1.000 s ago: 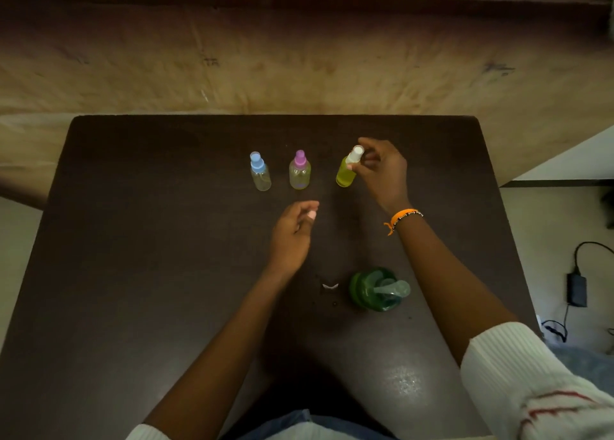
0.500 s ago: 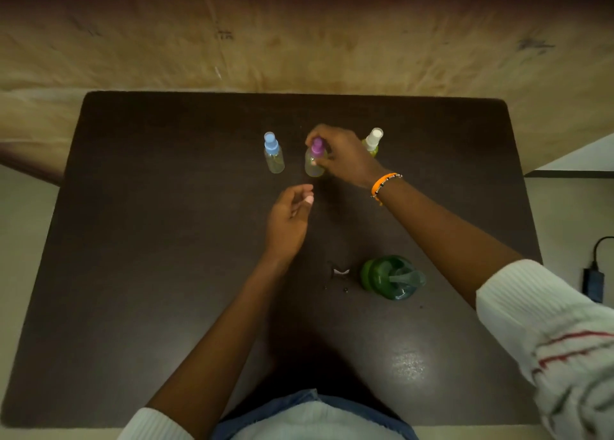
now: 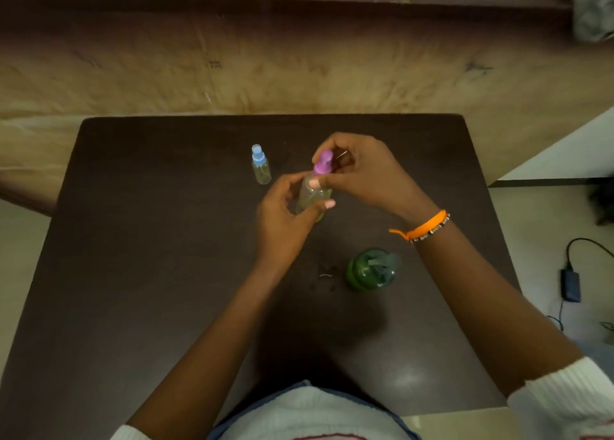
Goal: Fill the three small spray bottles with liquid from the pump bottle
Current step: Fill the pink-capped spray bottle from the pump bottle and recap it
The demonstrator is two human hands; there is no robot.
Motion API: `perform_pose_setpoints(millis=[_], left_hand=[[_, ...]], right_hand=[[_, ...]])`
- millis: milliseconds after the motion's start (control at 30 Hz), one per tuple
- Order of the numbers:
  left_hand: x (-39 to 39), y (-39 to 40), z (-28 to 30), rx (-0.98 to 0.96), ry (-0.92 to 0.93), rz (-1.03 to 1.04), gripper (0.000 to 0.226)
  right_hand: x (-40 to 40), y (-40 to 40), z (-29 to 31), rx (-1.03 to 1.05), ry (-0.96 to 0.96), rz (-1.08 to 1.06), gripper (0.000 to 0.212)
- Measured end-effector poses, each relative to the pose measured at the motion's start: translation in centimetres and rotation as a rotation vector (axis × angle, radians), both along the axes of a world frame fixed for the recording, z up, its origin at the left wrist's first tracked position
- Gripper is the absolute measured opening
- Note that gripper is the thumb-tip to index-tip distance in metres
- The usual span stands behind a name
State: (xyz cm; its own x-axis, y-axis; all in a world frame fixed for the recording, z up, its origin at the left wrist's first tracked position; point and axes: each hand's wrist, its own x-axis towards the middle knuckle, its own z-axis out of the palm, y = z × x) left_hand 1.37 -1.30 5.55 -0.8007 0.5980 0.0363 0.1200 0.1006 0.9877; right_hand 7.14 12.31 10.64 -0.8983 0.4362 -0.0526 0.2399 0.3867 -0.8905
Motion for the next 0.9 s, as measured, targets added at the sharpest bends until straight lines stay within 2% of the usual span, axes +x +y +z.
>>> perform_pose_setpoints(millis=[133, 233, 333, 433, 533, 633, 700, 800, 900], left_hand=[[1.5, -0.8, 2.6, 0.032, 0.139, 0.06, 0.041], [2.4, -1.5, 3.6, 0.008, 0.236, 0.062, 0.045], [3.3, -2.1, 4.4, 0.011, 0.248, 0.069, 0.046], [3.8, -2.9, 4.7, 0.027, 0.246, -0.011, 0.039], [3.0, -3.7, 4.8, 0.061, 0.183, -0.181, 0.035], [2.4, -4.3, 4.9, 0.128, 0.133, -0.313, 0.036], [3.0, -4.5, 4.9, 0.158, 0.099, -0.308, 0.036], [3.9, -4.3, 4.6, 0.159, 0.133, -0.266, 0.034], [4.3, -4.2, 4.5, 0.156, 0.161, -0.256, 0.034]], right_hand=[[2.1, -2.6, 1.6, -0.085, 0.082, -0.282, 0.028], [3.5, -4.6, 2.5, -0.11, 0.14, -0.387, 0.026], [4.4, -6.1, 3.1, -0.055, 0.217, -0.45, 0.024], [5.5, -6.9, 3.0, 0.007, 0.269, -0.439, 0.018], [6.6, -7.3, 3.1, -0.004, 0.307, -0.336, 0.013], [7.9, -6.7, 4.1, -0.126, 0.351, -0.093, 0.032], [8.6, -6.1, 4.6, -0.208, 0.335, 0.013, 0.05], [8.2, -6.8, 4.1, -0.086, 0.25, -0.116, 0.066], [7.4, -8.1, 3.2, 0.009, 0.3, -0.259, 0.056]])
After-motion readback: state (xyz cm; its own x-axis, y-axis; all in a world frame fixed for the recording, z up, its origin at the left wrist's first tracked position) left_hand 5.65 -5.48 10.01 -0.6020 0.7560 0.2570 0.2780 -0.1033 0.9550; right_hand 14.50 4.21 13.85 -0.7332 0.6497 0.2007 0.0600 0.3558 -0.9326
